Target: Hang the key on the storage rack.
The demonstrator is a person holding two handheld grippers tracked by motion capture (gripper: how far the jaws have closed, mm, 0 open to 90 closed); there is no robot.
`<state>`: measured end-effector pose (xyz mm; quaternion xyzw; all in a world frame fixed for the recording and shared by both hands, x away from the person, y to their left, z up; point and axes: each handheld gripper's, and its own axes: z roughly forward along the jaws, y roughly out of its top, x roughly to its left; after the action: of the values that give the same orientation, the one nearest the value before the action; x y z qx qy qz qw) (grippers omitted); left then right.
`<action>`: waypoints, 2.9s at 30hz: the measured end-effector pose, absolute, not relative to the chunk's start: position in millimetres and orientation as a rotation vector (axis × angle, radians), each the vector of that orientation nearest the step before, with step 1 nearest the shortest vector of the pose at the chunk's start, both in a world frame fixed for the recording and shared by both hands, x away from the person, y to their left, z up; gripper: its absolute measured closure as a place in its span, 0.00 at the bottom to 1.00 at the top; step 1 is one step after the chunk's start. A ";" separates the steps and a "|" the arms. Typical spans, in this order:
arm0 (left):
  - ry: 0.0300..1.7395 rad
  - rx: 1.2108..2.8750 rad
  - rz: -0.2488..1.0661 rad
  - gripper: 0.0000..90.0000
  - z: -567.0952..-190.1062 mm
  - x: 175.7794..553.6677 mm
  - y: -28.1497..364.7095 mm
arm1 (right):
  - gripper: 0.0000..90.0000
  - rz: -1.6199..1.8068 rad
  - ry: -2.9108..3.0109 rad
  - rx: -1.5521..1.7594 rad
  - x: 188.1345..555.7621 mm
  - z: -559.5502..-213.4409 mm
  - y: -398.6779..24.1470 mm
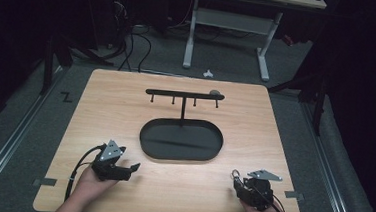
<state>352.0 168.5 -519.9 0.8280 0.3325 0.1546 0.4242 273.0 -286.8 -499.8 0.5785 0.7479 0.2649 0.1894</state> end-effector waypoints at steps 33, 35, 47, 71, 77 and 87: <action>0.887 2.044 0.385 0.21 -520.8 341.9 194.7 | 0.74 0.082 2.525 1.550 337.1 -487.6 -254.4; 0.886 2.046 0.386 0.21 -520.9 342.1 194.4 | 0.74 0.079 2.533 1.552 339.0 -487.6 -253.4; 0.880 2.045 0.384 0.21 -520.2 342.6 193.7 | 0.76 0.075 2.593 1.660 354.4 -487.5 -258.5; 0.882 2.050 0.383 0.22 -521.0 342.8 193.2 | 0.80 0.150 2.628 1.581 356.4 -474.4 -258.2; 0.880 2.048 0.383 0.22 -520.7 342.6 193.1 | 0.80 0.239 2.576 1.575 358.0 -451.2 -254.9; 0.882 2.048 0.382 0.22 -520.7 342.4 193.1 | 0.80 0.301 2.542 1.563 360.6 -433.8 -250.5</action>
<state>342.4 193.1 -520.7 0.8193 0.3526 0.1527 0.4256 360.6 -250.5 -433.8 0.5200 0.8453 0.1001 0.0712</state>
